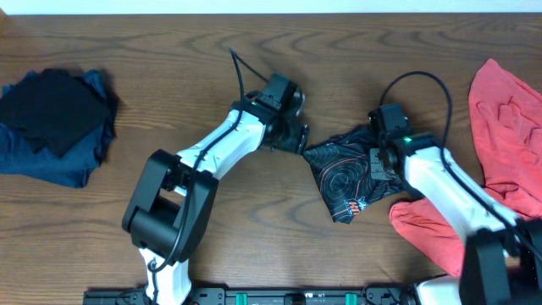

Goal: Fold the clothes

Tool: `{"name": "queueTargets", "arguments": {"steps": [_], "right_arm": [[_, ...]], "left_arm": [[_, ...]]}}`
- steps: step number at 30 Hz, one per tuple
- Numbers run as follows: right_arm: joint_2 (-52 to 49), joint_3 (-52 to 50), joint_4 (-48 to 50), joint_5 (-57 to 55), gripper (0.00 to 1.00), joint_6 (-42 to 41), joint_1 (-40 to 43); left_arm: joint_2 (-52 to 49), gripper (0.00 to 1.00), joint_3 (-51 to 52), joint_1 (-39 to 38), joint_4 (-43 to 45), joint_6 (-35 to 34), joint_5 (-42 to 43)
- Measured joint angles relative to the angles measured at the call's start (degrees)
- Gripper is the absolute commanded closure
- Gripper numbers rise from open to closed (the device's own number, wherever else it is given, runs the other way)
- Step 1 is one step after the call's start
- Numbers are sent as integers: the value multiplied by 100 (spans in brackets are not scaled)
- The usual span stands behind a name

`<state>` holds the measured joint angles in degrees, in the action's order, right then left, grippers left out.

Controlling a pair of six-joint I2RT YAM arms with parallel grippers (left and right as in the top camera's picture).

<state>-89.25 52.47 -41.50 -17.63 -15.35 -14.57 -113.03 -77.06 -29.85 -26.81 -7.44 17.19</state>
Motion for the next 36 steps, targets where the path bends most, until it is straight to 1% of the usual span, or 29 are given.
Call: {"name": "queueTargets", "arguments": {"steps": [4,8,10,13,21,23,25,30,31,32,36], "right_arm": [[841,59,-389,396,86,-232,0],[1193,131,-782,704,88,-328,0],[1152,127,-964,831,88,-356,0],[964,63,-979,938,89,-424,0],[247,-341,-483,1040,90,-688,0],[59,-348,-310,1008,89,-710,0],[-146,-350,-72,929,89,-726,0],[-678,-323,542,715,90,-728,103],[-702,-319,723,658,90,-721,136],[-745,-308,901,619,91,-688,181],[-953,-271,1884,496,89,-201,361]], "left_arm": [[72,26,0,0,422,179,129],[72,26,0,-28,621,343,291],[63,26,0,-63,643,387,352],[-26,26,0,-146,662,450,391],[-538,26,-7,-490,667,645,520],[-544,31,-9,-527,632,664,538],[-549,41,-17,-531,527,702,564],[-549,67,-116,-511,-393,680,651],[-549,71,-136,-514,-616,605,678],[-549,74,-142,-514,-846,557,704],[-549,78,-138,-527,-1390,223,787]]}}
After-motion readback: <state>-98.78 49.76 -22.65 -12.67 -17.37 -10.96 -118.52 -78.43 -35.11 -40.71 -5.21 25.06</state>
